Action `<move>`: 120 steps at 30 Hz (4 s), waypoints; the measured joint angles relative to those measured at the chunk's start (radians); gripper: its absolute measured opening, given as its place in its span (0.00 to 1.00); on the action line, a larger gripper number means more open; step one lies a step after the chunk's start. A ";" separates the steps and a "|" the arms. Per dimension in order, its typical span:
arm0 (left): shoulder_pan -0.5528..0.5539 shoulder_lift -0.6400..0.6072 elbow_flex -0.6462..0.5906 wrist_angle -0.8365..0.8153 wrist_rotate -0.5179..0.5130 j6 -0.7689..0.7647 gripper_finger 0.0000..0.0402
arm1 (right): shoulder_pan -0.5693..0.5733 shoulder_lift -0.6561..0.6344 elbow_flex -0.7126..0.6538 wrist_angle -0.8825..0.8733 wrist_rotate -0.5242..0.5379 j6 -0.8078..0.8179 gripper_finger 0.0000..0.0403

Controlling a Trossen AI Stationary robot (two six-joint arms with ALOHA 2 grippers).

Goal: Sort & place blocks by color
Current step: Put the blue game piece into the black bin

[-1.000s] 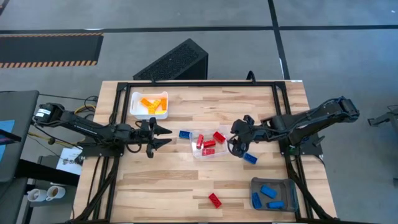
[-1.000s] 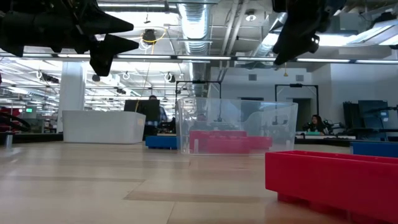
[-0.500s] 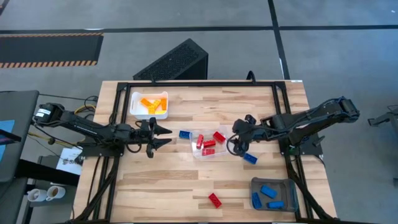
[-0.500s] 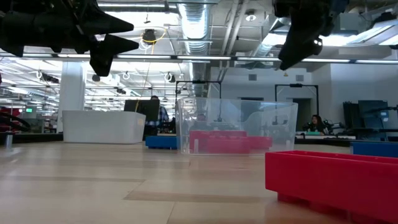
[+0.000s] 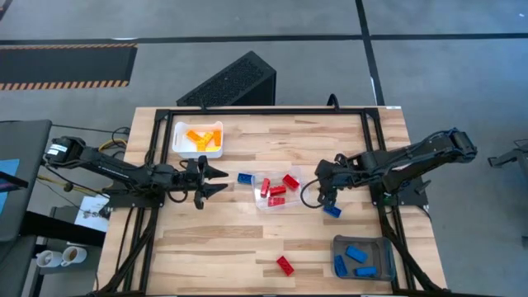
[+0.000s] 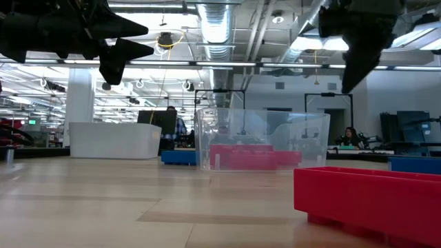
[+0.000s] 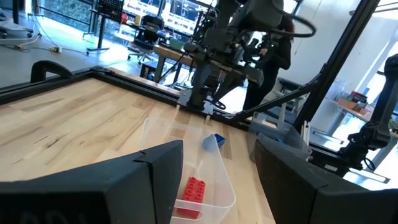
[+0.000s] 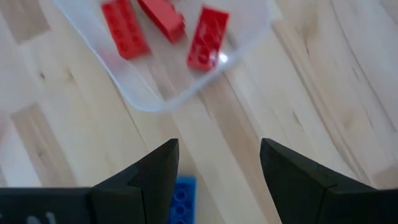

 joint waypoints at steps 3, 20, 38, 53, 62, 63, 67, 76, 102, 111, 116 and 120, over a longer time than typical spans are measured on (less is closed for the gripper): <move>0.000 0.000 0.000 -0.001 0.000 0.003 0.45 | 0.000 0.000 0.000 -0.029 -0.007 0.012 0.62; -0.019 0.000 0.000 -0.020 -0.014 0.002 0.45 | 0.003 0.000 -0.246 0.038 -0.135 0.100 0.62; -0.019 0.000 0.000 -0.020 -0.015 0.001 0.45 | 0.134 0.000 -0.264 0.219 -0.175 0.151 0.62; -0.019 0.000 0.000 -0.020 -0.015 -0.002 0.45 | 0.134 0.000 -0.295 0.245 -0.179 0.168 0.81; -0.019 0.000 0.000 -0.020 -0.015 -0.002 0.45 | 0.134 0.000 -0.356 0.315 -0.185 0.187 0.97; -0.019 0.000 0.000 -0.020 -0.015 -0.002 0.45 | 0.134 0.000 -0.357 0.317 -0.185 0.186 0.97; -0.019 0.000 0.000 -0.020 -0.015 -0.002 0.45 | 0.133 0.034 -0.358 0.313 -0.175 0.171 0.96; -0.018 0.000 0.000 -0.031 -0.014 -0.001 0.45 | 0.133 0.270 -0.314 0.334 -0.195 0.101 0.96; -0.018 0.018 0.000 -0.020 -0.015 -0.008 0.45 | 0.091 0.277 -0.262 0.276 -0.224 0.044 0.37; -0.018 0.018 0.000 -0.020 -0.015 -0.006 0.45 | 0.079 0.137 -0.264 0.290 -0.229 0.041 0.31; -0.018 0.018 0.000 -0.020 -0.017 -0.006 0.45 | 0.121 0.036 -0.244 0.286 -0.228 0.052 0.35; -0.018 0.018 0.000 -0.020 -0.023 -0.006 0.45 | 0.177 -0.021 -0.196 0.285 -0.228 0.069 0.33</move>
